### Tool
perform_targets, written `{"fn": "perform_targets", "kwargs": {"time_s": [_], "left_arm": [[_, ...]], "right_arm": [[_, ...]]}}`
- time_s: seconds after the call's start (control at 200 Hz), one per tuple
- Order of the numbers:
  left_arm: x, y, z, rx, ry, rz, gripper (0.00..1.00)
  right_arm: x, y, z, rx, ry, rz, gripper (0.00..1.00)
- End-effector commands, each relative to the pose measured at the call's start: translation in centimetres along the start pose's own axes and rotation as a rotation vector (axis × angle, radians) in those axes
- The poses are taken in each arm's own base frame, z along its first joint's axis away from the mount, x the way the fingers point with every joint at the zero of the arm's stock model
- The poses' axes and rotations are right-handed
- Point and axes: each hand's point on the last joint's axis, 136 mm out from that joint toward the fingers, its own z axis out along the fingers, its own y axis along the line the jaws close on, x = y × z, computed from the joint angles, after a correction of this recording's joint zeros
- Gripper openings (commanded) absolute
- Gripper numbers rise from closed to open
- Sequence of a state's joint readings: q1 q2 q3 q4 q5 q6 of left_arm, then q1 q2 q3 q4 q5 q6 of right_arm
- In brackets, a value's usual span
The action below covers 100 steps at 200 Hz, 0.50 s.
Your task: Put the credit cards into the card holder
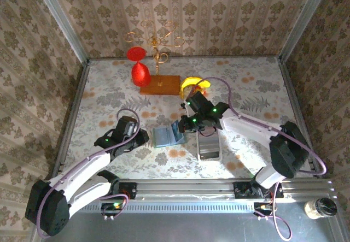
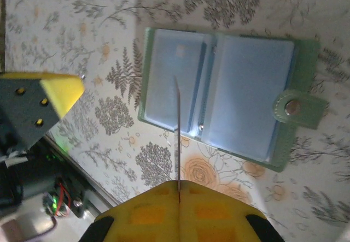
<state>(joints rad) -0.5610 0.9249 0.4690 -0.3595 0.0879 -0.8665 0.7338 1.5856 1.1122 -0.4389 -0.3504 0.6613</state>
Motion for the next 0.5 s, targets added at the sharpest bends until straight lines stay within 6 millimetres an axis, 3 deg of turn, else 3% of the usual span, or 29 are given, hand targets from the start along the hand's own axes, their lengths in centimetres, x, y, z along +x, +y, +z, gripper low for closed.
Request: {"fn": "perform_targets", "kwargs": {"time_s": [0.0,0.17,0.495], "left_arm": [[0.8,-0.2,0.9,0.016,0.055,0.019,0.20],[1.2,-0.3,1.8,0.021,0.090,0.007,0.20],[1.8,-0.4,2.5,0.033,0.121,0.002,0.23]], "right_arm": [[-0.8,1.4,0.8,-0.048,0.003,0.161,0.00],[-1.4,0.0,2.2,0.016,-0.011,0.172,0.00],[-2.0,0.2,4.8,0.026,-0.004,0.131,0.00]]}}
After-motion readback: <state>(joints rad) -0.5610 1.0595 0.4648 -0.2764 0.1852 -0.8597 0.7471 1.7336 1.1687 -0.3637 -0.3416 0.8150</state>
